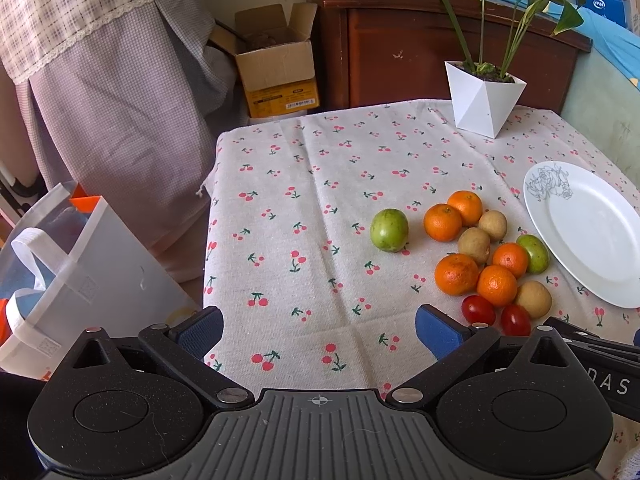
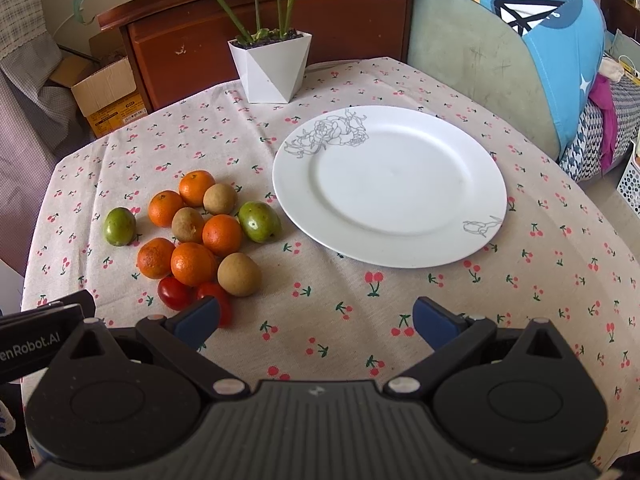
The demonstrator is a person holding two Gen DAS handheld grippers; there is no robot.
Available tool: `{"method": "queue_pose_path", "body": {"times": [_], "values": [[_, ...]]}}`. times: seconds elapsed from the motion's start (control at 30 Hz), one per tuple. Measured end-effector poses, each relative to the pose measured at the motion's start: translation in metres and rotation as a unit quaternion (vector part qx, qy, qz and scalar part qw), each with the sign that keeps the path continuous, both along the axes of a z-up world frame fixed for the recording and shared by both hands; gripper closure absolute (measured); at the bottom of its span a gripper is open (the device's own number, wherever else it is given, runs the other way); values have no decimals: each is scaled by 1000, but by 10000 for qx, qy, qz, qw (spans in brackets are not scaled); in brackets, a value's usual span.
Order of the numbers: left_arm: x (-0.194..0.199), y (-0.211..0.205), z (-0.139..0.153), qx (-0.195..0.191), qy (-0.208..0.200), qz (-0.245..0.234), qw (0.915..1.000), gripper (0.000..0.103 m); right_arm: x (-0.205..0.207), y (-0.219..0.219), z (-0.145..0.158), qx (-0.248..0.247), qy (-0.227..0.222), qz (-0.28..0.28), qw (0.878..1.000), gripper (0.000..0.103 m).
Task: Organize fruits
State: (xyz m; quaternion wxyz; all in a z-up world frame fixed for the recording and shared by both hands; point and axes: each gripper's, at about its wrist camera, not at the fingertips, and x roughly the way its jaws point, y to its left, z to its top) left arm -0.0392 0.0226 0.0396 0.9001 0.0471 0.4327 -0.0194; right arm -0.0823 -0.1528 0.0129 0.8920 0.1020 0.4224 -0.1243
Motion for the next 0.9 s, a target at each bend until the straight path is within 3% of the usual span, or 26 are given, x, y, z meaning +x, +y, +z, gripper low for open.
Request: {"method": "queue_pose_path", "body": {"times": [0.43,0.77,0.9], "values": [[-2,0,-1,37,16,11,10000,1,-1,-2,-3,70,-16,40,10000,1],[-4,-2,-1,-207,102,-115,9997,1,-17,-25,-7,570,-321,233,9976,3],[-3,0,-3,-259,108,-73,9996,1,-25,-39,-9,837,-479,251,9950,14]]}}
